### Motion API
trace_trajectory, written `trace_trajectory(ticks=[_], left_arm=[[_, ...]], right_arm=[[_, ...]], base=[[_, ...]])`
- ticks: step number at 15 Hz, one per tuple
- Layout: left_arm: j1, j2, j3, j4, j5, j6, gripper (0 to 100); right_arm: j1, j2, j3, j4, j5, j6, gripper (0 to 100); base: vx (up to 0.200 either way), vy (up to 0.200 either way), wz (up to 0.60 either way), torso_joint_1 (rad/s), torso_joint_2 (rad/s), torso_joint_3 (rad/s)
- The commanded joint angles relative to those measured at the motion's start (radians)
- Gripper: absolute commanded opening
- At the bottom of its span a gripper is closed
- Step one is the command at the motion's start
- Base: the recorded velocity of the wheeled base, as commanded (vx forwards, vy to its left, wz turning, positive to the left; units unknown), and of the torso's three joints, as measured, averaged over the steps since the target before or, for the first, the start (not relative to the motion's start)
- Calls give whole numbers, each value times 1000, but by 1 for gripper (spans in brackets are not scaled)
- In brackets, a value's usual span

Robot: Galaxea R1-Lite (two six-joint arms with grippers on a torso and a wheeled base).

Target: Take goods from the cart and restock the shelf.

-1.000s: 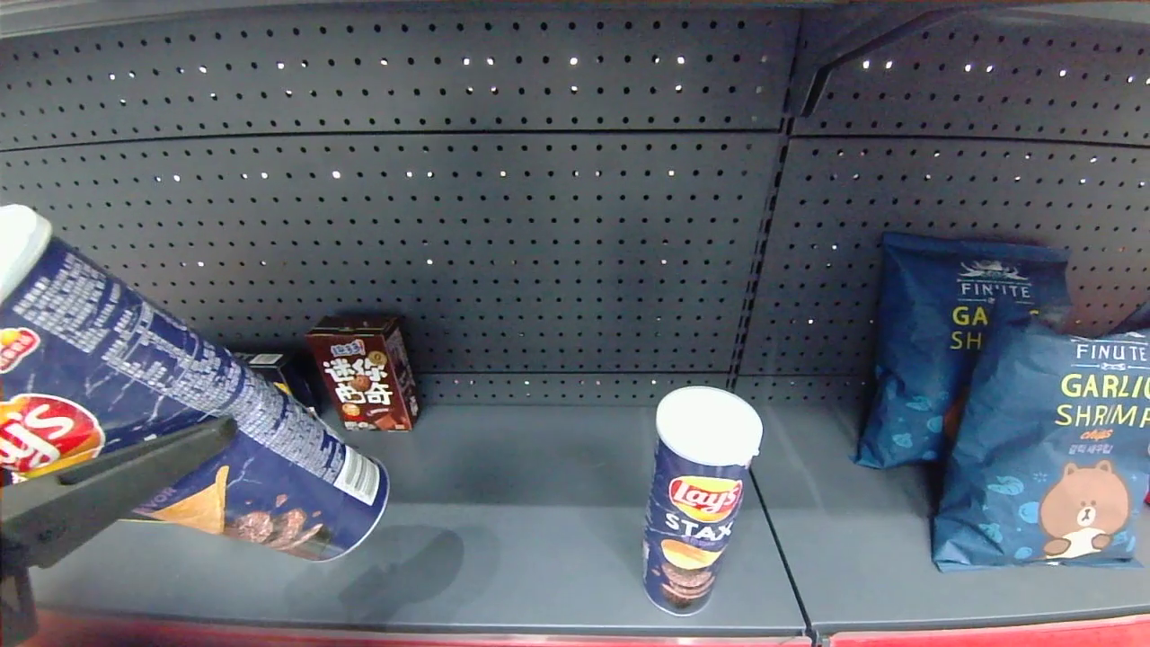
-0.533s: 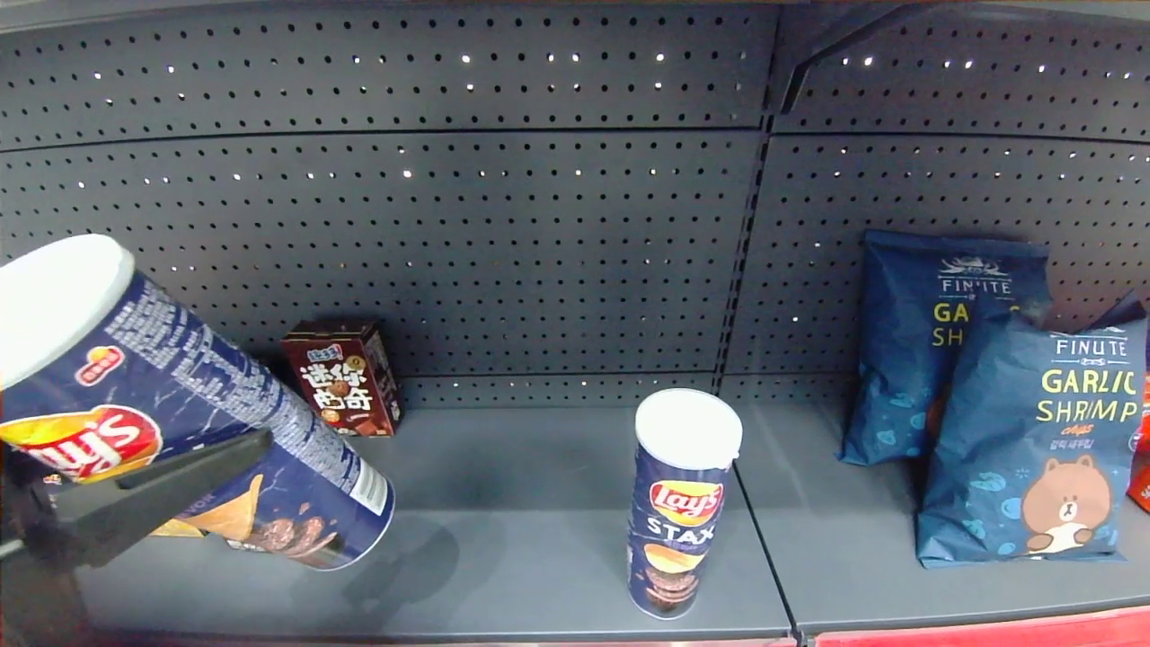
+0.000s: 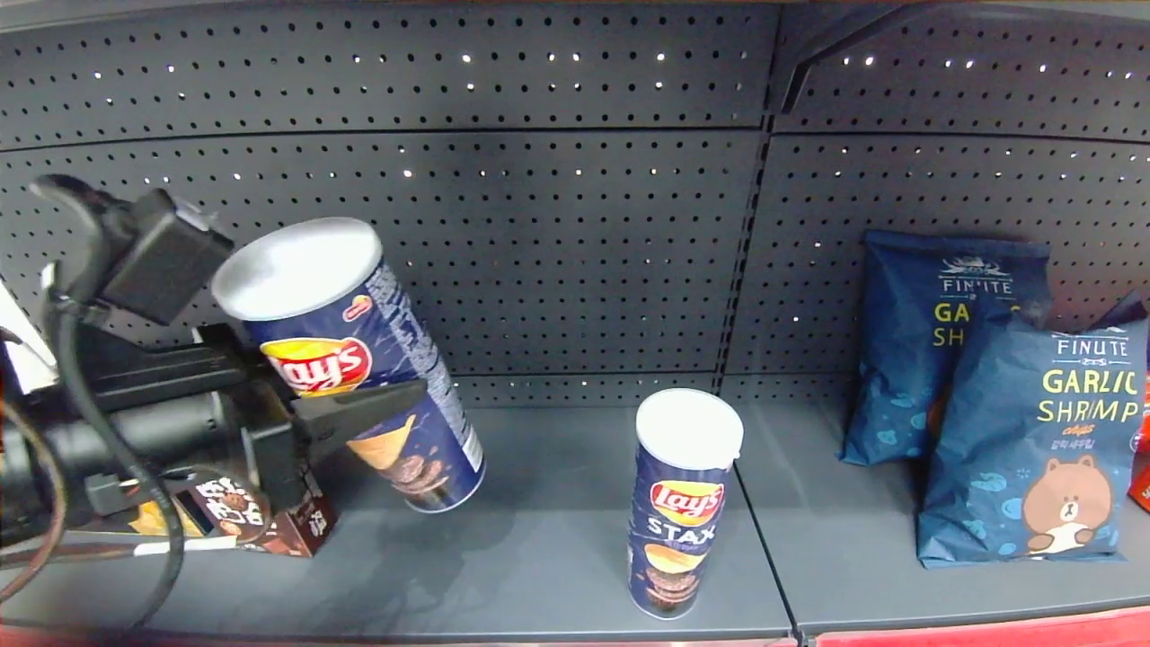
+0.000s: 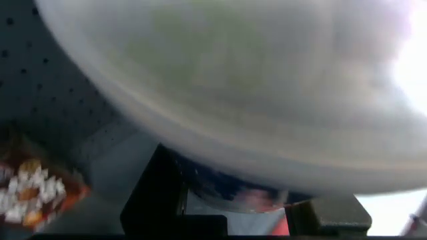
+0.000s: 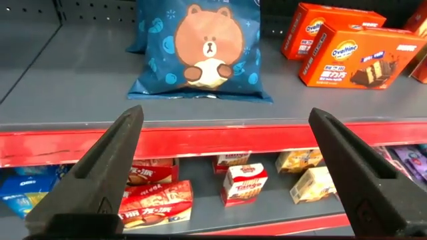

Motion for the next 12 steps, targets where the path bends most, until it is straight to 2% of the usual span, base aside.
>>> trace_trajectory(ticks=[1,3,5,6,11,12], left_arm=[[-23,181,-19,-93,14,8,0],[-40,312,-72,-148,18,27,0],[-55,445,-102,-305,37,22,0],[-77,491,-124,-337,43,21,0],[-146,638,-262,-335,80,1,0],[-146,638,-262,-335,80,1,0]], right_arm=[[1,5,0,-2,-1,-1,100],[1,5,0,-2,2,-10,100],[1,5,0,-2,2,-16,100],[1,5,0,-2,-1,-16,100],[1,5,0,-2,-1,-16,100],[1,5,0,-2,-1,-16,100]], base=[[0,0,0,0,0,0],[0,0,0,0,0,0],[0,0,0,0,0,0],[0,0,0,0,0,0],[0,0,0,0,0,0],[0,0,0,0,0,0]])
